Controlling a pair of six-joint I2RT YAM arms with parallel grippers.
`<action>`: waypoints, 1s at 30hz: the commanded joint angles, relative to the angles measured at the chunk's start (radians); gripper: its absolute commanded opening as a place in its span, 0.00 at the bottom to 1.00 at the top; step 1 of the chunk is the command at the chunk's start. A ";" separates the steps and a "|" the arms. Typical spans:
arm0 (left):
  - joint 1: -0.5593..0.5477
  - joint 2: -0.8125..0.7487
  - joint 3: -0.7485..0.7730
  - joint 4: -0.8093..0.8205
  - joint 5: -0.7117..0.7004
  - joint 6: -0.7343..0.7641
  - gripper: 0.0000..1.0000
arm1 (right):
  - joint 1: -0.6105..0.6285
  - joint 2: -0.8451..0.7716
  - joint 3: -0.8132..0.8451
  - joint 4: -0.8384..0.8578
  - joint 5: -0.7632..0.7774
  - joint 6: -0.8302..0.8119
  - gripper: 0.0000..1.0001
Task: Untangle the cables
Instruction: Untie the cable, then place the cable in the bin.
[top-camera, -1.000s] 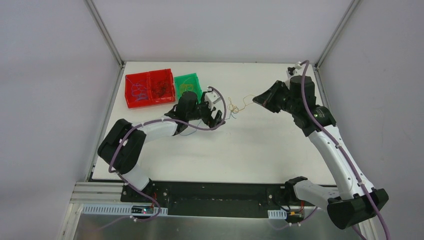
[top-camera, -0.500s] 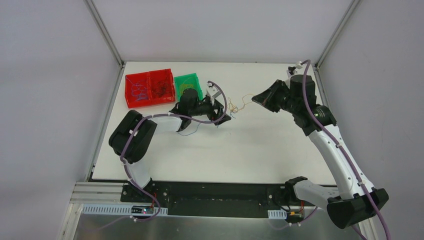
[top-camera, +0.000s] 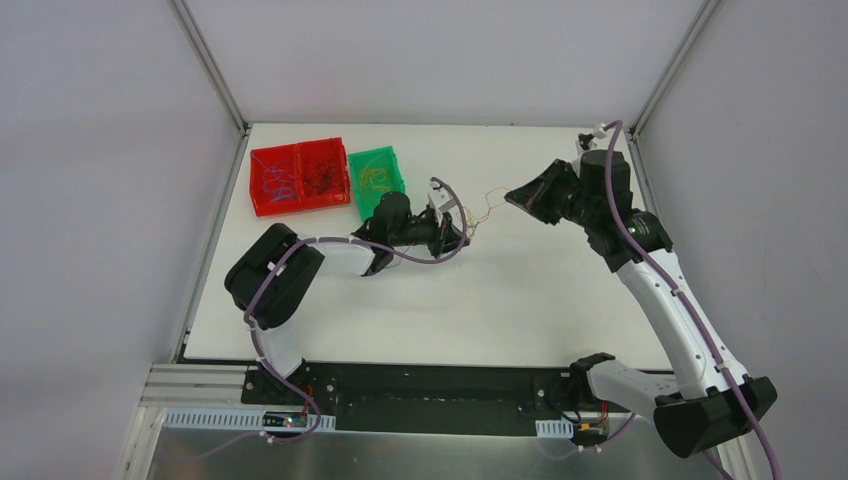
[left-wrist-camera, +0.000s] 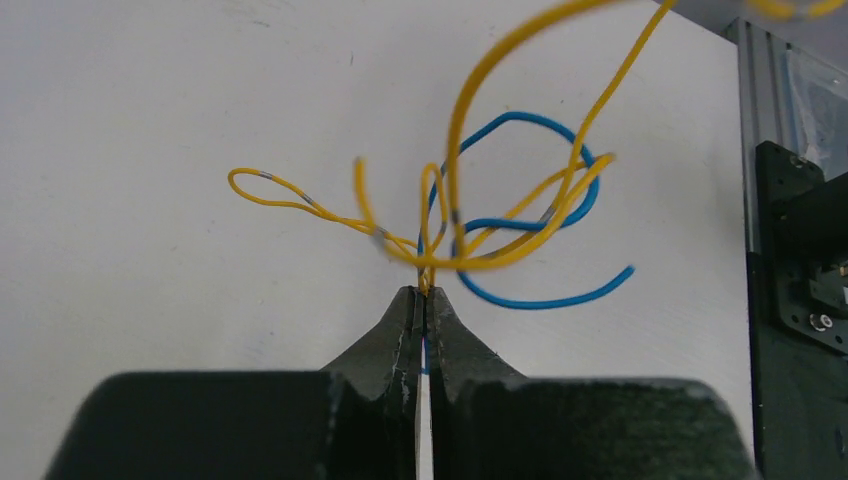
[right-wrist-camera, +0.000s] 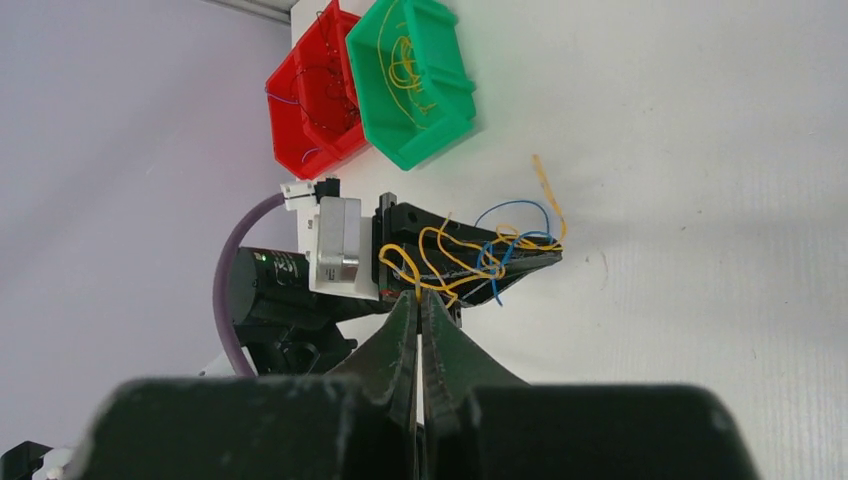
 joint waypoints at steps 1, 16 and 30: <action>0.001 -0.055 -0.062 0.004 -0.075 0.020 0.00 | -0.020 -0.069 -0.014 0.014 0.100 -0.002 0.00; 0.219 -0.662 -0.316 -0.720 -0.545 -0.099 0.00 | -0.088 -0.264 -0.134 -0.163 0.579 -0.064 0.00; 0.331 -0.968 -0.420 -0.814 -0.669 -0.289 0.00 | -0.098 -0.258 -0.201 -0.085 0.344 -0.084 0.00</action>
